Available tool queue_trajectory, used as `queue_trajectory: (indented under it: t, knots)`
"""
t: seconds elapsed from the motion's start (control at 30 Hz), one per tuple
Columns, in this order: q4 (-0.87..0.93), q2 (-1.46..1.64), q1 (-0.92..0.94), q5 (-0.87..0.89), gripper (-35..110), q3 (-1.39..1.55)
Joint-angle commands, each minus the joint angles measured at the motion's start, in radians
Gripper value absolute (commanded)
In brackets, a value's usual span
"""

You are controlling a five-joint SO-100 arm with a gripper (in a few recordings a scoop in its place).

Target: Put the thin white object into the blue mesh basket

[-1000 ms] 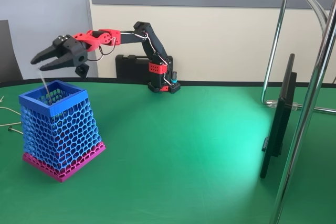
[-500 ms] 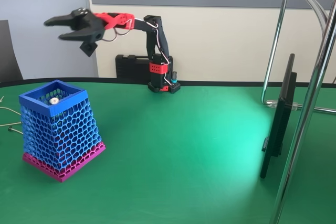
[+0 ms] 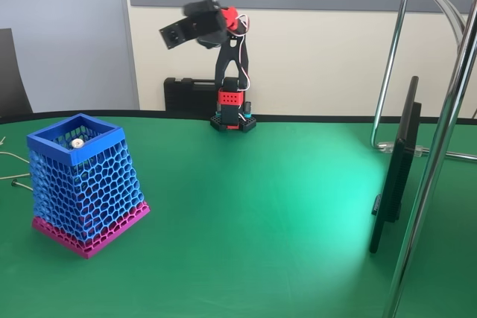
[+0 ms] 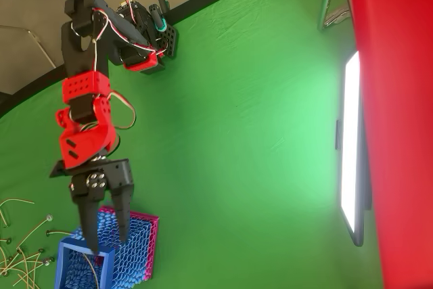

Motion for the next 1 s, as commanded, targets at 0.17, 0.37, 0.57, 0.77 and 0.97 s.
queue_trajectory:
  t: [0.17, 0.37, 0.57, 0.77, 0.97]
  knots:
    - [0.061, 0.347, -0.098, -0.169, 25, 0.344]
    - [0.123, 0.588, -0.141, -0.252, 24, 0.581]
    - [0.241, 0.784, -0.149, -0.291, 20, 0.761]
    - [0.331, 0.959, -0.166, -0.301, 18, 0.910]
    - [0.403, 1.094, -0.164, -0.308, 12, 1.012]
